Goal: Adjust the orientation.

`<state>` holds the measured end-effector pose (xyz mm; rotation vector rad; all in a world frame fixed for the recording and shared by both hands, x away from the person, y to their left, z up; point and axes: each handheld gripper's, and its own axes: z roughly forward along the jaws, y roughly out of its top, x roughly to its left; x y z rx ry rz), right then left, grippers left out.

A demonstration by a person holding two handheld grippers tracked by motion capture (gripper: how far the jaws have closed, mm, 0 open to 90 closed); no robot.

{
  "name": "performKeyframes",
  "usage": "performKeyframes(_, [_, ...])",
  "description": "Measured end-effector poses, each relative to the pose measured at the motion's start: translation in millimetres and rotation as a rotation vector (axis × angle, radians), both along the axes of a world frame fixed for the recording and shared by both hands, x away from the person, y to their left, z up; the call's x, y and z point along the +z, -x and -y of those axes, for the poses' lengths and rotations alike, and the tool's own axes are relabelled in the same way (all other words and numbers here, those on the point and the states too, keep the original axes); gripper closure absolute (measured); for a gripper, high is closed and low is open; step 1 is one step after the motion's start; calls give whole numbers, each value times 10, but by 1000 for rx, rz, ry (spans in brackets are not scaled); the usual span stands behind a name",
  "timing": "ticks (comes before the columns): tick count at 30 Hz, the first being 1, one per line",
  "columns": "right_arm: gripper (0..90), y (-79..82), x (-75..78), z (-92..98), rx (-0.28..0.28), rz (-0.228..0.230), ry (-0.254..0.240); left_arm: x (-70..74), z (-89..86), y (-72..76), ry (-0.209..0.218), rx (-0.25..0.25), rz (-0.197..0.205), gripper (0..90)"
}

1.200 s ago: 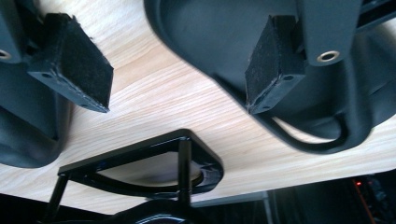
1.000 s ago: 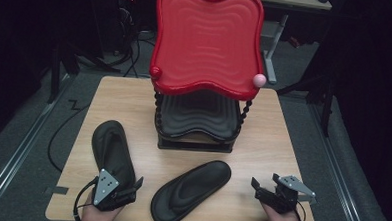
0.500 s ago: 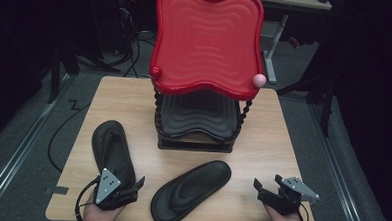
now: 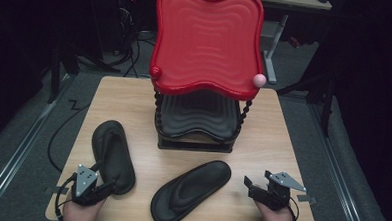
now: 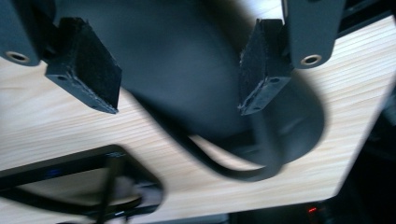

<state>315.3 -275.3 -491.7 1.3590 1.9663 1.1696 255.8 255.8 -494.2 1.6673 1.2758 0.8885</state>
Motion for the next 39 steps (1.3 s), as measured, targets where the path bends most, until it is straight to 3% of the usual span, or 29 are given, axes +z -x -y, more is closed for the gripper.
performKeyframes(6, [161, 23, -2, 15, -2, 0, 5, -56, -165, -128, 5, 45, -23, 397])
performKeyframes(8, [162, 47, -8, 59, -10, -1, 5, -83, -216, -221, 18, 58, -50, 423])
performKeyframes(13, [165, 83, -19, 135, -28, -6, 2, -110, -218, -322, 5, 81, -83, 486])
performKeyframes(15, [167, 115, -24, 187, -41, -8, 2, -123, -216, -377, 1, 81, -94, 569])
performKeyframes(22, [171, 155, -28, 254, -59, -11, -5, -117, -248, -400, 26, 114, -90, 680])
performKeyframes(25, [172, 152, -31, 245, -57, -12, -6, -107, -242, -373, 27, 94, -90, 726])
performKeyframes(30, [173, 114, -32, 166, -39, -14, -1, -76, -104, -243, -3, 18, -85, 742])
performKeyframes(34, [173, 85, -27, 127, -27, -11, -1, -62, -37, -121, 18, -24, -91, 738])
performKeyframes(39, [173, 43, -24, 26, -2, -13, 1, -67, 72, 6, -19, -76, -89, 688])
